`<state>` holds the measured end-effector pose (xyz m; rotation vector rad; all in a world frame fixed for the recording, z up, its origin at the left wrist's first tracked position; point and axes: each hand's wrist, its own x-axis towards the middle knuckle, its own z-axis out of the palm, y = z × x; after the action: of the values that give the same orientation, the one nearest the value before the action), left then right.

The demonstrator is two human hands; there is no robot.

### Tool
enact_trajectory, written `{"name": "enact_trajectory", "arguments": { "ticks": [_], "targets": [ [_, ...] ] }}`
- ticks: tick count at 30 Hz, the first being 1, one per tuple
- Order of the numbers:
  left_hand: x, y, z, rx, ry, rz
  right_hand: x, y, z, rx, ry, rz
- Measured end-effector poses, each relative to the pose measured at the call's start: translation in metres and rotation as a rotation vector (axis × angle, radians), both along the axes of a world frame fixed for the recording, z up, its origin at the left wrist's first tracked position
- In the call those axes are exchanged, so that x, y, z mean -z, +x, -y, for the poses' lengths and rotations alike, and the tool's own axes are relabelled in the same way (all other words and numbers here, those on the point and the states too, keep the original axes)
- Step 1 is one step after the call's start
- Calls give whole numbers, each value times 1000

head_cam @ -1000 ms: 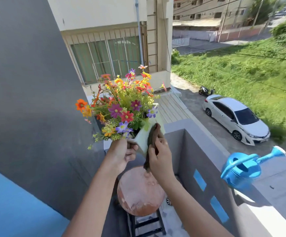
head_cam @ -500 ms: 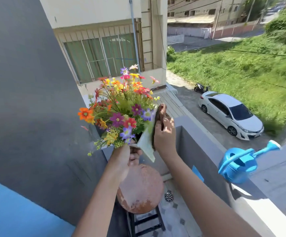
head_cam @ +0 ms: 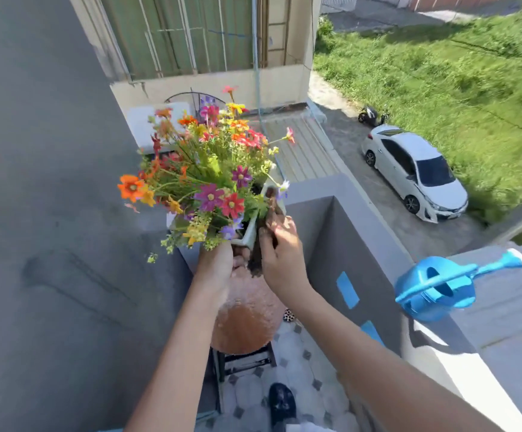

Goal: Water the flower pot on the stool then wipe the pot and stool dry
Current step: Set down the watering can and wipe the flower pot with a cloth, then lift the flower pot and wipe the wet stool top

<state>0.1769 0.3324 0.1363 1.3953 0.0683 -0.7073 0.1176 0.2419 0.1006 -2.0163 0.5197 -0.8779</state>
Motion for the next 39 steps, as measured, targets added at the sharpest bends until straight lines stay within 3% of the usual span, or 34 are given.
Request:
{"name": "enact_trajectory", "arguments": {
  "ticks": [3,7,12,17,23,26,30,33,39],
  "targets": [
    [17,3,5,32,5,-60,15,27,30,124,71,-92],
    [43,24,6,-46,9,-148,42,53,37,65,275,-113],
    [72,60,4,-176,19,-153,114,58,24,-164,209,-275],
    [110,84,-3,-166,199,-106,175,62,11,-255,205,-338],
    [135,116,-2,-168,177,-86,245,66,-15,-418,214,-644],
    [142,129,2,-154,96,-102,276,64,-35,-659,91,-784],
    [143,144,7,-151,101,-56,322,52,-50,-981,-323,-994],
    [142,151,11,-149,131,-25,336,41,-54,-1012,-463,-1007],
    [147,151,13,-174,137,-9,336,54,-35,-893,-492,-952]
  ]
}}
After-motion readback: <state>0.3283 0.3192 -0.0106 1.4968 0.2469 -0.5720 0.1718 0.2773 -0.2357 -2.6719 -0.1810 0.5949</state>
